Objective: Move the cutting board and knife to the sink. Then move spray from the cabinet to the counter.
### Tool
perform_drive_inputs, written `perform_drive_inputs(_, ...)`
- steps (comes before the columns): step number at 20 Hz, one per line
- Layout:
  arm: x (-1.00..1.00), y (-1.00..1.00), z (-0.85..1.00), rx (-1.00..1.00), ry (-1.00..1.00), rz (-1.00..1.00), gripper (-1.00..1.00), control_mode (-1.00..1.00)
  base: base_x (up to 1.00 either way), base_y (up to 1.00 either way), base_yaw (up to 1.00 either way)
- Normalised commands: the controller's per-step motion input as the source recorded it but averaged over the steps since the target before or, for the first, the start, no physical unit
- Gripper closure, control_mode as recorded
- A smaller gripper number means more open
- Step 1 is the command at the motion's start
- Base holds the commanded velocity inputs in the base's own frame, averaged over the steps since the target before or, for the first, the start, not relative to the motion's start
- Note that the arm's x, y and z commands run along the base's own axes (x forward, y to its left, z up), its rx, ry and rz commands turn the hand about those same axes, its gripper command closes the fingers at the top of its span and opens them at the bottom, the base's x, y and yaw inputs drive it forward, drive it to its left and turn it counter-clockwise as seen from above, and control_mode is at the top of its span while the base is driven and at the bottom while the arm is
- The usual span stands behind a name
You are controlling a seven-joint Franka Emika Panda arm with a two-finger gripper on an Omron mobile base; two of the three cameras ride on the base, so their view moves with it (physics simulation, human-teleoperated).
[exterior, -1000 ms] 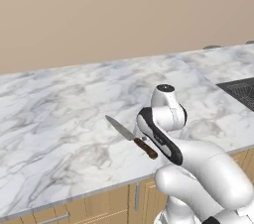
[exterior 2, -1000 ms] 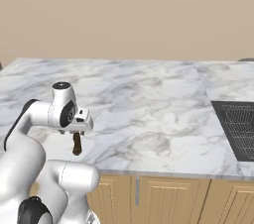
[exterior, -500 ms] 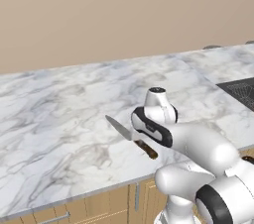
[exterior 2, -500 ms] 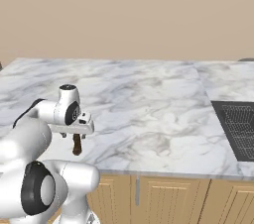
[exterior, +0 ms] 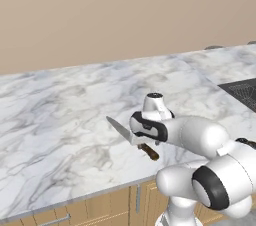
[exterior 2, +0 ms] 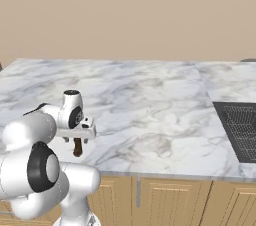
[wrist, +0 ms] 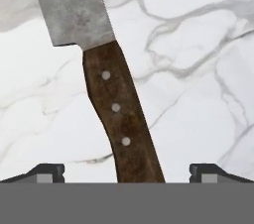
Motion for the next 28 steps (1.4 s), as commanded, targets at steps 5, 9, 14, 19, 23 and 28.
perform_drive_inputs(5, 0.01, 0.04, -0.27, 0.0, 0.0, 0.0, -1.0, -1.0, 0.0, 0.0, 0.0)
perform_drive_inputs(9, 0.0, 0.05, -0.22, 0.0, 0.0, 0.0, -1.0, -1.0, 0.0, 0.0, 0.0)
perform_drive_inputs(14, 0.0, 0.01, -0.22, 0.0, 0.0, 0.0, -1.0, -1.0, 0.0, 0.0, 0.0)
perform_drive_inputs(19, 0.0, 0.0, -0.27, 0.0, 0.0, 0.0, -1.0, -1.0, 0.0, 0.0, 0.0)
perform_drive_inputs(23, 0.0, 0.0, -0.28, 0.0, 0.0, 0.0, -1.0, -1.0, 0.0, 0.0, 0.0)
perform_drive_inputs(28, -0.02, 0.01, -0.29, 0.0, -0.01, 0.0, 1.0, -1.0, 0.0, 0.0, 0.0)
